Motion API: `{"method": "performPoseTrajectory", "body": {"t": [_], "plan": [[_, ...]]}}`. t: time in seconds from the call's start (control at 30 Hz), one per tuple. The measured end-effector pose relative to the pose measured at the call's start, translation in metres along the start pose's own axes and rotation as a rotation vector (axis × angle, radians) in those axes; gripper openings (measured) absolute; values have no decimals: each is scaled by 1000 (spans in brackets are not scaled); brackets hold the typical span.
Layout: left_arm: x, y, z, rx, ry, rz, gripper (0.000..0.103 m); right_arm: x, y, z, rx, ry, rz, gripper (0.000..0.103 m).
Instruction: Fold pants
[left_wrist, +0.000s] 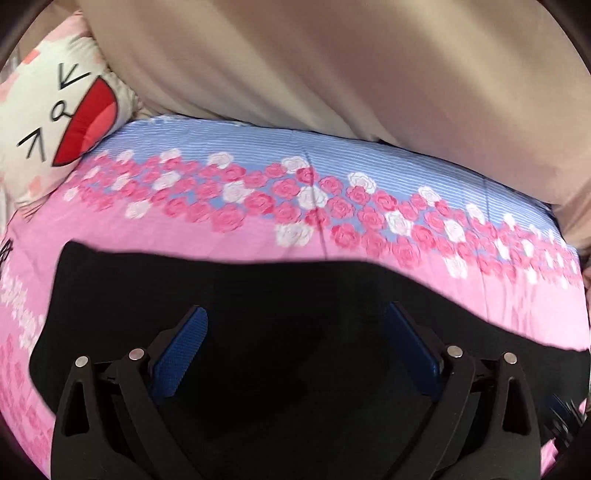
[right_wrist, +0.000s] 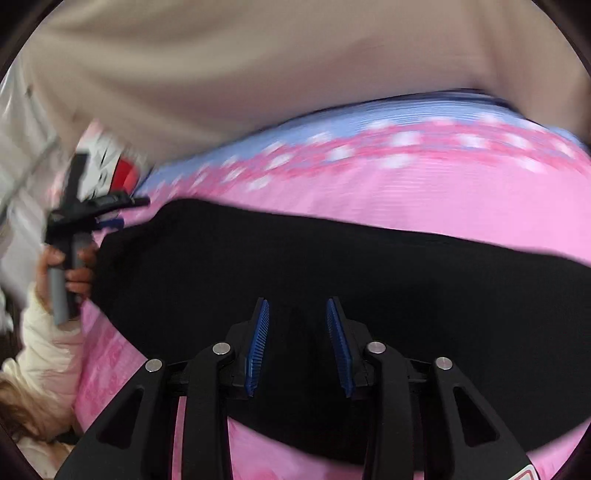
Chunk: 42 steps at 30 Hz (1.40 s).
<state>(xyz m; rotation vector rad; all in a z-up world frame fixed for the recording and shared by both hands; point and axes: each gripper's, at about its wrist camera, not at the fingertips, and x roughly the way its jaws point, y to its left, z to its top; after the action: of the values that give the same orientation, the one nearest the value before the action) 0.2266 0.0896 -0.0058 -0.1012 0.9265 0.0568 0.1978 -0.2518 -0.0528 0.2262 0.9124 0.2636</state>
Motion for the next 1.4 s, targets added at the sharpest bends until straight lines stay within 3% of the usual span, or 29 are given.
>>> {"method": "performPoseTrajectory", "body": {"t": [0.03,0.1,0.17,0.23,0.4,0.5,0.63,0.77,0.87,0.93,1.0,1.03,1.13,1.2,1.27,1.4], "plan": [[-4,-1,-5,12,-8,7,94,15,5,7,-32,22,-24,24],[-15,-7,-21,65,-32,55,95,41,2,23,-92,22,-114,9],[-20,-14,-31,105,-39,87,95,49,-18,42,-26,-1,-89,2],[-23,-13,-41,139,-31,94,95,31,-29,50,66,-36,-92,10],[-22,-12,-60,140,11,41,95,-43,-47,23,47,-135,-270,41],[-20,-22,-72,173,31,21,95,-90,-88,-4,107,-147,-428,42],[-21,-46,-87,226,49,-7,95,-161,-173,-45,296,-181,-606,42],[-21,-75,-99,275,66,-14,95,-179,-226,-61,365,-156,-588,42],[-28,-95,-105,306,47,5,95,-162,-239,-56,343,-138,-508,42],[-33,-105,-107,331,21,42,95,-146,-245,-49,317,-96,-503,41],[-37,-112,-108,346,14,54,95,-139,-238,-39,262,-76,-517,8],[-39,-114,-108,348,14,59,95,-144,-231,-33,241,-90,-514,8],[-41,-116,-109,347,9,73,96,-184,-222,-24,197,-246,-509,7],[-36,-118,-112,348,16,79,98,-181,-246,-27,249,-225,-504,8],[-28,-123,-117,354,42,87,98,-146,-269,-37,273,-84,-520,10],[-26,-130,-125,382,51,94,98,-160,-252,-37,260,-164,-527,17]]}}
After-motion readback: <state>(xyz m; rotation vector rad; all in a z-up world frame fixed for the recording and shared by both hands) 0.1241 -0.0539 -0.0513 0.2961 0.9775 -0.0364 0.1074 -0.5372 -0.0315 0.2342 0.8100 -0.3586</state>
